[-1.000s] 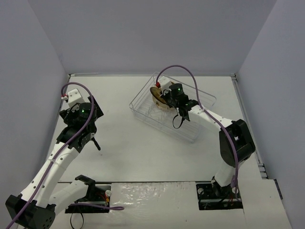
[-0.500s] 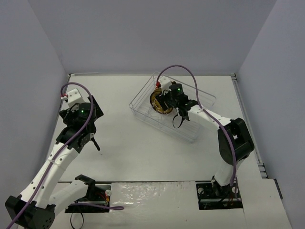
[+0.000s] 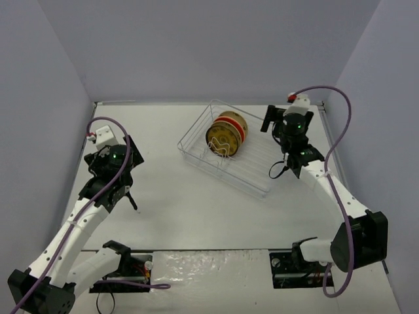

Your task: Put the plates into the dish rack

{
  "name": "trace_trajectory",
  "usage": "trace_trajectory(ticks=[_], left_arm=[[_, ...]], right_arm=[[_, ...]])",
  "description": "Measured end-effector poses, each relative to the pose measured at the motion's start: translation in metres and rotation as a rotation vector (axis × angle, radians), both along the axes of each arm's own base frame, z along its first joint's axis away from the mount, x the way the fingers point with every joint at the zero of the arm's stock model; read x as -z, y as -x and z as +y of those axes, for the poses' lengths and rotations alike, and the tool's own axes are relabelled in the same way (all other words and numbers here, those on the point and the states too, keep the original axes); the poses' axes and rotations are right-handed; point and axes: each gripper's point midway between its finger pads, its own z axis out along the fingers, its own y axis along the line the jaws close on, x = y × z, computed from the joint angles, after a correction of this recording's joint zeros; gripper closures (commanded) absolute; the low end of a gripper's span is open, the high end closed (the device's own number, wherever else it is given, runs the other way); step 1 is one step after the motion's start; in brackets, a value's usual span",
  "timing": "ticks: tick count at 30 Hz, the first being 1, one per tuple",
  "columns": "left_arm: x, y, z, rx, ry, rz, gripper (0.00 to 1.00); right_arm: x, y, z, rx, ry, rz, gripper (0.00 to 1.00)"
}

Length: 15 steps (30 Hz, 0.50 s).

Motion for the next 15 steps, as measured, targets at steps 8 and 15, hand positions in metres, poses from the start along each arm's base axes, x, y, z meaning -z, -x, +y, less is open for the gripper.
trace_trajectory(ticks=[8,15], left_arm=[[-0.005,-0.008,-0.009,0.043,0.021,-0.032,0.03],[-0.003,-0.024,-0.024,0.111,0.04,-0.047,0.03]], right_arm=[[0.092,0.048,-0.103,0.351,-0.181,0.192,0.0],[0.066,0.075,-0.119,0.442,-0.28,0.086,0.0]])
